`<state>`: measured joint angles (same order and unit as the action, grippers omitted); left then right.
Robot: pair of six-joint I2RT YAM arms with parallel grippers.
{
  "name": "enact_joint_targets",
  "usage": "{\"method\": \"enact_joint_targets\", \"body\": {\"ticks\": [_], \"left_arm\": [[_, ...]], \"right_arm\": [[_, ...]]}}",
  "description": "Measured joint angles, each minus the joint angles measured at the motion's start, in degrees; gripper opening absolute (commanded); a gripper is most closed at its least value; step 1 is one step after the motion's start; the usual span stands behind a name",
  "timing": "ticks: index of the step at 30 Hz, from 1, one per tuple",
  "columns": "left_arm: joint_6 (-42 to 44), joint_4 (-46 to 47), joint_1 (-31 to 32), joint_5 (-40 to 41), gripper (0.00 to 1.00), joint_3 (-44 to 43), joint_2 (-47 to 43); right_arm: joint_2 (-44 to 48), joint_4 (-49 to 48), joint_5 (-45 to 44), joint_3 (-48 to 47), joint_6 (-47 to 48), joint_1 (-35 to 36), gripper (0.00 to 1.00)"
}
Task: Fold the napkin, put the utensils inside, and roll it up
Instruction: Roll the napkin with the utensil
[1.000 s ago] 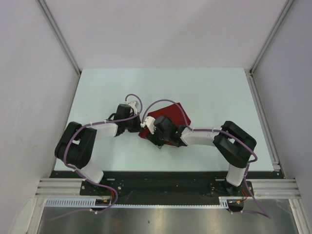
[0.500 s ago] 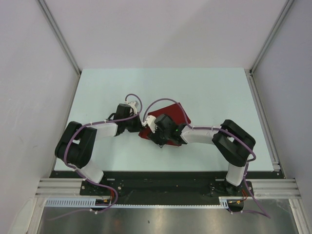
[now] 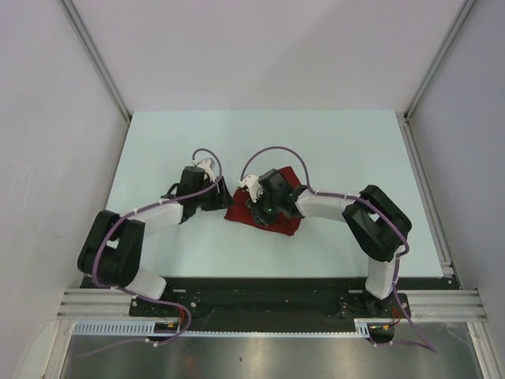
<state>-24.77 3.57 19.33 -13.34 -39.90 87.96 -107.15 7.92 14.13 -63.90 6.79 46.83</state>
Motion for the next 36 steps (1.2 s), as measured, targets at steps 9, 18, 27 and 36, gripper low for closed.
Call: {"method": "enact_joint_targets", "body": {"ticks": [9, 18, 27, 36], "left_arm": [[-1.29, 1.95, -0.63, 2.89, 0.81, 8.17, -11.13], [-2.32, 8.55, -0.63, -1.79, 0.77, 12.13, -7.74], [-2.64, 14.58, -0.63, -4.17, 0.72, 12.2, -4.11], [-2.64, 19.82, -0.63, -6.69, 0.72, 14.84, -4.52]], "right_arm": [[-1.6, -1.27, 12.44, 0.0, -1.97, -3.56, 0.21], [-3.17, -1.25, 21.33, 0.0, -2.73, -4.7, 0.21], [-4.26, -1.66, 25.29, -0.11, -3.65, -6.08, 0.23], [-6.43, -0.85, 29.79, -1.55, -4.33, -7.91, 0.23]]}}
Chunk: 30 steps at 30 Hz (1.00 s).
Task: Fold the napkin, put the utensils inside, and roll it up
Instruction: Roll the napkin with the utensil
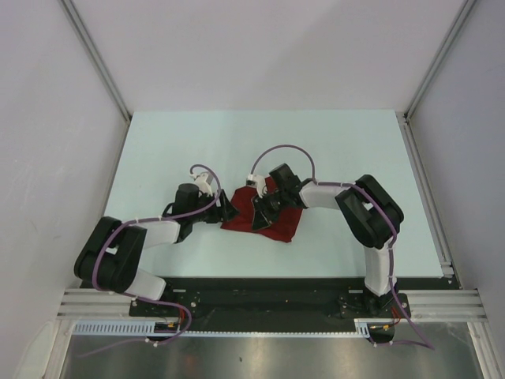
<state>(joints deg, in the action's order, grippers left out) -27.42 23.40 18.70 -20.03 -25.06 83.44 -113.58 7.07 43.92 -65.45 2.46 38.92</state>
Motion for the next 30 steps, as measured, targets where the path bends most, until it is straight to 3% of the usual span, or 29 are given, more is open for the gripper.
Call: {"method": "enact_joint_targets", "body": {"ticks": [2, 8, 9, 11, 12, 16, 21, 30], "left_arm": [[0.02, 0.09, 0.0, -0.28, 0.65, 0.15, 0.02], [-0.07, 0.42, 0.0, -1.4, 0.31, 0.68, 1.2], [-0.35, 0.57, 0.0, -1.44, 0.18, 0.68, 1.49], [-0.52, 0.85, -0.02, -1.84, 0.08, 0.68, 2.12], [-0.66, 0.85, -0.02, -2.1, 0.02, 0.61, 2.47], [-0.66, -0.46, -0.02, -2.73, 0.0, -0.55, 3.28], [-0.61, -5.49, -0.04, -2.64, 0.0, -3.82, 4.04], [-1.09, -11.13, -0.37, -2.91, 0.0, -7.91, 6.38]], "right_arm": [[-0.22, 0.09, 0.57, -0.13, -0.11, -0.24, 0.23], [-0.76, 0.09, 1.68, -0.37, -0.57, -0.79, 0.23], [-0.87, 0.07, 1.95, -0.42, -0.79, -0.87, 0.25], [-0.96, 0.09, 2.08, -0.48, -1.01, -0.96, 0.29], [-0.96, 0.09, 2.1, -0.48, -1.2, -0.96, 0.35], [0.33, 1.25, 1.6, -0.46, -2.12, -0.81, 0.52], [5.18, 5.6, -6.34, 0.24, -2.43, 1.66, 0.62], [13.86, 0.44, -37.33, 5.49, 1.97, 14.6, 0.64]]}}
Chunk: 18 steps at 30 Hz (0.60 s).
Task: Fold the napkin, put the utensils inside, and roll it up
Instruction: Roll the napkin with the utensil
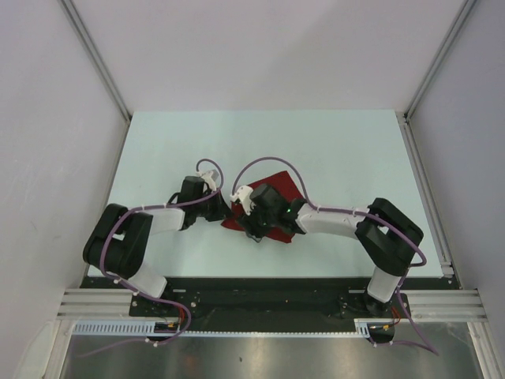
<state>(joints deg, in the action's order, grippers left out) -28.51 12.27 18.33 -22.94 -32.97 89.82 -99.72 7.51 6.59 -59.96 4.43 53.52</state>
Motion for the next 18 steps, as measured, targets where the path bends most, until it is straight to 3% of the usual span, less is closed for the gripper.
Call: {"method": "enact_joint_targets", "body": {"ticks": [7, 14, 17, 18], "left_arm": [[-0.09, -1.14, -0.15, -0.09, 0.0, -0.55, 0.09], [-0.09, -2.1, -0.15, -0.09, 0.0, -1.03, 0.09], [-0.07, -2.36, -0.22, -0.24, 0.0, -1.2, 0.17], [-0.07, -2.38, -0.24, -0.28, 0.0, -1.25, 0.2]], "right_arm": [[-1.36, -5.2, -11.89, 2.01, 4.81, 4.48, 0.63], [-4.28, -7.13, -13.46, 1.9, 6.08, 3.69, 0.54], [-4.48, -7.17, -12.11, 1.88, 6.1, 3.52, 0.42], [-4.55, -7.15, -11.56, 1.86, 6.08, 3.45, 0.33]]}}
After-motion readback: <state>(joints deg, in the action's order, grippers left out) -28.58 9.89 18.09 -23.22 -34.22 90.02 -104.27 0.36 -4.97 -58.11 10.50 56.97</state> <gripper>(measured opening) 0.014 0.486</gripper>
